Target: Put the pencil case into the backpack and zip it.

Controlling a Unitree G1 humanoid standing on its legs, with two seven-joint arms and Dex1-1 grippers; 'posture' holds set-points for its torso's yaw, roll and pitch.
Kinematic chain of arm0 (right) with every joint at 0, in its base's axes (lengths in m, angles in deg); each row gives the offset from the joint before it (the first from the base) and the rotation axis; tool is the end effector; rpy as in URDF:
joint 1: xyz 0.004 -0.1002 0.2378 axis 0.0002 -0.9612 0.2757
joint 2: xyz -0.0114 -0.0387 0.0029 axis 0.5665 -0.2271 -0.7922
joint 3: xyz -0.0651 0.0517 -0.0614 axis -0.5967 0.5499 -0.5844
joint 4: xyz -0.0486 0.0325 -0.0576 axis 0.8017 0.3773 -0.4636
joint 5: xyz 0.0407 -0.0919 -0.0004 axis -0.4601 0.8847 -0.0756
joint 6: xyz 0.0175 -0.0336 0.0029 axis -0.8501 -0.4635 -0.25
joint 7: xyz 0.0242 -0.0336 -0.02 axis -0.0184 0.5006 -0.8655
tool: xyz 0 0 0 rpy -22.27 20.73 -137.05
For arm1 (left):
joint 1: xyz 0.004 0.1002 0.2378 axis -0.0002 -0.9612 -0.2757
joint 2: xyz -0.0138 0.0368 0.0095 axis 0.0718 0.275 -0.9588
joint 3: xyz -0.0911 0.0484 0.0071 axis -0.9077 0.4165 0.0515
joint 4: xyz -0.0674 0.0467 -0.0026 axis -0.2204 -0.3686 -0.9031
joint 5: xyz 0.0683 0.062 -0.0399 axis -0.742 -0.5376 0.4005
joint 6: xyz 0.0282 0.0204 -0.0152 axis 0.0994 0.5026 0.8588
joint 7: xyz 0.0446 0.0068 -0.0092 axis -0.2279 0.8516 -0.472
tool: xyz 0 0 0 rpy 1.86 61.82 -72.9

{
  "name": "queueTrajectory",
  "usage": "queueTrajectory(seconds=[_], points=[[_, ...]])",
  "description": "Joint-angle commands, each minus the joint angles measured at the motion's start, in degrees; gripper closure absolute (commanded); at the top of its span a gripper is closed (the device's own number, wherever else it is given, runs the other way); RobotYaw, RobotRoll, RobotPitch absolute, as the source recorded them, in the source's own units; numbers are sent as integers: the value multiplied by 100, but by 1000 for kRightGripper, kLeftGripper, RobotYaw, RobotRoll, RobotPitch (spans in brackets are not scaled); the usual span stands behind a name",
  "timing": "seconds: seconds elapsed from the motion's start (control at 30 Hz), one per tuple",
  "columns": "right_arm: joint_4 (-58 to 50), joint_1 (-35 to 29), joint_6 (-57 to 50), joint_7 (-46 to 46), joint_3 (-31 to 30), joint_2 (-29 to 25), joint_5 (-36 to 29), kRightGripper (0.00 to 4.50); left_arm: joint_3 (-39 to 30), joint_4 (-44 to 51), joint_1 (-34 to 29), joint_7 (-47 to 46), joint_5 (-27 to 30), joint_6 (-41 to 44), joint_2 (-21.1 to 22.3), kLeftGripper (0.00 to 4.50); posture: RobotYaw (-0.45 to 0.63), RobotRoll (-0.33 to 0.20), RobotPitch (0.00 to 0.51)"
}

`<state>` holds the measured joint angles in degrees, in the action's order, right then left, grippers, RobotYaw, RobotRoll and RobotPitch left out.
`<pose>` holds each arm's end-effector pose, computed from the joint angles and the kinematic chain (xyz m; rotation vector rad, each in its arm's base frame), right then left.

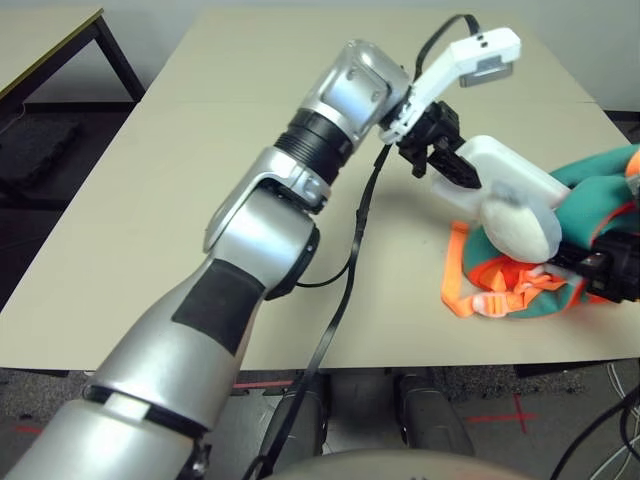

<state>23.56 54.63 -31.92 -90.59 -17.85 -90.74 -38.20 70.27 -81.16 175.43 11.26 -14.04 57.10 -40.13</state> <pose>0.1629 -0.2707 0.2257 0.0260 0.4701 0.6227 0.3440 -0.0025 0.3009 0.6932 0.4030 -1.7458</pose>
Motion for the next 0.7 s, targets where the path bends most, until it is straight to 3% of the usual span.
queueTrajectory(seconds=[0.03, 0.23, 0.37, 0.7], points=[[-297, 286, 166, -190, -225, 133, -191, 4394, 475, -357, 64, 359, -91, -332, -1111, 3121, -147, 0, 138], [-294, 373, 154, -205, -305, 185, -136, 4394, -1, -1028, 778, 188, -232, -715, -1323, 3121, -156, 0, 135], [-253, 410, 106, -257, -279, 188, -97, 4394, -630, -1184, 1153, -41, -6, -772, -1171, 3121, -142, 0, 145], [-47, 73, 19, -541, 213, 207, 38, 4394, -1478, -935, 1044, -108, 380, -355, -531, 3122, -94, 0, 176]])
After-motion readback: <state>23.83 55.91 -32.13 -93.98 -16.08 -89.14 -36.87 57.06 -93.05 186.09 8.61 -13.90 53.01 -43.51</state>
